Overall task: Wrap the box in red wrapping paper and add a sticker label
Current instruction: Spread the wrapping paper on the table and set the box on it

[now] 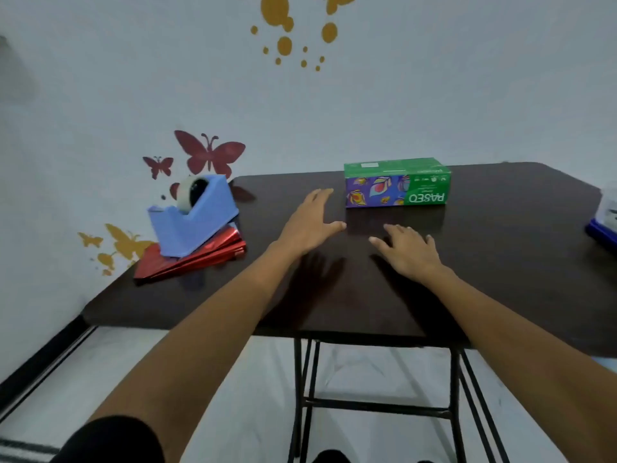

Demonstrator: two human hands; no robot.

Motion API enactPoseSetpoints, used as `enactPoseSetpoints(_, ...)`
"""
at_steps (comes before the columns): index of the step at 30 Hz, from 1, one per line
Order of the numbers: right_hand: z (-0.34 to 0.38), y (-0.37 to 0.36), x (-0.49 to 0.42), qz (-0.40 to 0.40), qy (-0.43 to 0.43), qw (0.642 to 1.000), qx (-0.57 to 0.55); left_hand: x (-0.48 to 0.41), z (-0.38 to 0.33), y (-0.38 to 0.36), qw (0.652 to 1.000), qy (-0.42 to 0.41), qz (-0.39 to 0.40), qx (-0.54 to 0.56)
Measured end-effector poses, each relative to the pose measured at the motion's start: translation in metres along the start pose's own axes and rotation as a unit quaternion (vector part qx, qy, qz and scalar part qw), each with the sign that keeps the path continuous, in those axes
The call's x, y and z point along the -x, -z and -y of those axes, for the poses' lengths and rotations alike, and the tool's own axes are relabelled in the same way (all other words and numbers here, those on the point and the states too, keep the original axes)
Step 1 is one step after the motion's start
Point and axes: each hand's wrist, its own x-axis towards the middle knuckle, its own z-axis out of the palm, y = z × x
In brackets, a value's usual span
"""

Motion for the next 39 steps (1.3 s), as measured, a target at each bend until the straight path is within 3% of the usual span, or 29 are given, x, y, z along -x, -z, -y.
enactPoseSetpoints(3, 0.044, -0.012, 0.015, 0.02, 0.03, 0.999, -0.012, 0.046, 0.032, 0.053, 0.98, -0.01, -0.151, -0.129)
enactPoseSetpoints(5, 0.08, -0.021, 0.023, 0.031, 0.062, 0.996, -0.046, 0.076, 0.065, 0.089, 0.952, 0.035, -0.28, -0.121)
enactPoseSetpoints(7, 0.117, -0.031, 0.028, 0.056, 0.085, 0.988, -0.117, 0.099, 0.098, 0.118, 0.927, 0.121, -0.353, -0.051)
enactPoseSetpoints(10, 0.18, -0.043, 0.033, 0.079, 0.046, 0.958, -0.272, 0.112, 0.136, 0.139, 0.911, 0.263, -0.293, 0.127)
enactPoseSetpoints(12, 0.213, -0.047, 0.033, 0.069, -0.002, 0.937, -0.343, 0.107, 0.15, 0.139, 0.915, 0.284, -0.227, 0.175)
enactPoseSetpoints(20, 0.262, -0.068, -0.026, 0.119, -0.124, 0.879, -0.444, 0.086, 0.164, 0.136, 0.934, 0.299, -0.193, 0.023)
enactPoseSetpoints(23, 0.274, -0.071, -0.031, 0.126, -0.125, 0.905, -0.388, 0.079, 0.165, 0.136, 0.929, 0.309, -0.201, 0.024)
enactPoseSetpoints(25, 0.281, -0.072, -0.026, 0.077, -0.104, 0.943, -0.307, 0.075, 0.166, 0.134, 0.925, 0.312, -0.21, 0.048)
enactPoseSetpoints(27, 0.287, -0.076, -0.025, 0.02, -0.091, 0.952, -0.29, 0.073, 0.165, 0.132, 0.922, 0.315, -0.214, 0.066)
enactPoseSetpoints(29, 0.29, -0.08, -0.024, 0.012, -0.091, 0.926, -0.367, 0.073, 0.162, 0.131, 0.917, 0.323, -0.223, 0.067)
enactPoseSetpoints(34, 0.261, -0.074, -0.022, 0.058, -0.175, 0.798, -0.574, 0.071, 0.159, 0.135, 0.909, 0.334, -0.233, 0.089)
enactPoseSetpoints(39, 0.2, -0.047, -0.02, 0.028, -0.161, 0.78, -0.604, 0.075, 0.159, 0.134, 0.906, 0.341, -0.233, 0.091)
